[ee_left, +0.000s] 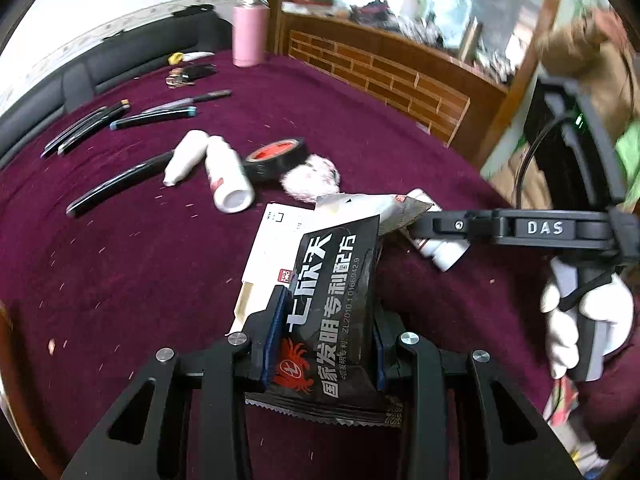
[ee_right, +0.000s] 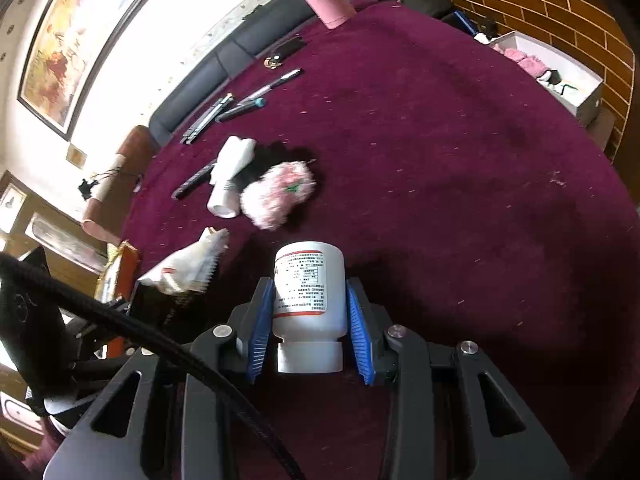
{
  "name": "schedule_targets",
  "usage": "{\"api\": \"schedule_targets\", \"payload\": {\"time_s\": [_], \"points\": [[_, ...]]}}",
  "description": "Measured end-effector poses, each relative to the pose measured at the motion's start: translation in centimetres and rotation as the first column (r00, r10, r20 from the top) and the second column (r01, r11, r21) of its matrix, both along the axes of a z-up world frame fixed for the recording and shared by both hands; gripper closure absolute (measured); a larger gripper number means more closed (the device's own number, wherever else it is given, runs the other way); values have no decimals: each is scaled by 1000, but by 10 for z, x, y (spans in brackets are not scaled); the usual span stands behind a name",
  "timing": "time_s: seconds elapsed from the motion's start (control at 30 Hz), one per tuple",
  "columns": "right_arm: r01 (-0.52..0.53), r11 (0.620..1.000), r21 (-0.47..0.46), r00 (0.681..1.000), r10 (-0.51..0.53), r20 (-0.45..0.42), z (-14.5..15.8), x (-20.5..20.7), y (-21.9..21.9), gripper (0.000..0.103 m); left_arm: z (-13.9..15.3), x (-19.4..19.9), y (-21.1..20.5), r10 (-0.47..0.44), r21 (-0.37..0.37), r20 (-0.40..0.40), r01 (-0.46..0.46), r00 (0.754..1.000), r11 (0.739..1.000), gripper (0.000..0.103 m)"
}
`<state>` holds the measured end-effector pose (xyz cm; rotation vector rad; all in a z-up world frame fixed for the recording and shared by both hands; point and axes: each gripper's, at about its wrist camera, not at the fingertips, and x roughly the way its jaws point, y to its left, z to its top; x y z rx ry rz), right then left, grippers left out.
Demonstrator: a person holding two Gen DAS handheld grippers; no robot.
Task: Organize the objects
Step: 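Grasp the black snack packet with the left gripper while the right gripper grasps the white pill bottle, then carry the packet and pill bottle into the white tray and release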
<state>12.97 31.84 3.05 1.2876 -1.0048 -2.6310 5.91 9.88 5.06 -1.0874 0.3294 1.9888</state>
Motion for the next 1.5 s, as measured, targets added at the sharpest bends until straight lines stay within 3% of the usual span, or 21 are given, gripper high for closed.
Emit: {"api": "schedule_targets", "payload": {"time_s": [0.27, 0.57, 0.67, 1.27, 1.37, 1.5], "points": [[-134, 991, -28, 990, 133, -47, 20, -20, -58, 69, 17, -3, -74, 123, 132, 63, -130, 990, 983, 72], [-197, 980, -33, 980, 196, -17, 12, -31, -102, 69, -15, -14, -116, 196, 169, 213, -233, 957, 958, 71], [-192, 981, -34, 981, 192, -11, 10, -32, -104, 69, -27, -12, -115, 216, 115, 195, -241, 957, 964, 71], [-90, 993, -80, 996, 90, -14, -3, -6, -60, 69, -32, 16, -54, 133, 32, 86, -136, 987, 990, 68], [-75, 993, -94, 997, 73, -26, -3, -1, -55, 69, -26, 20, -52, 115, 43, 70, -118, 991, 992, 69], [-79, 992, -103, 996, 74, -51, 5, 0, -56, 69, -3, 20, -65, 113, 144, 85, -125, 990, 982, 71]]}}
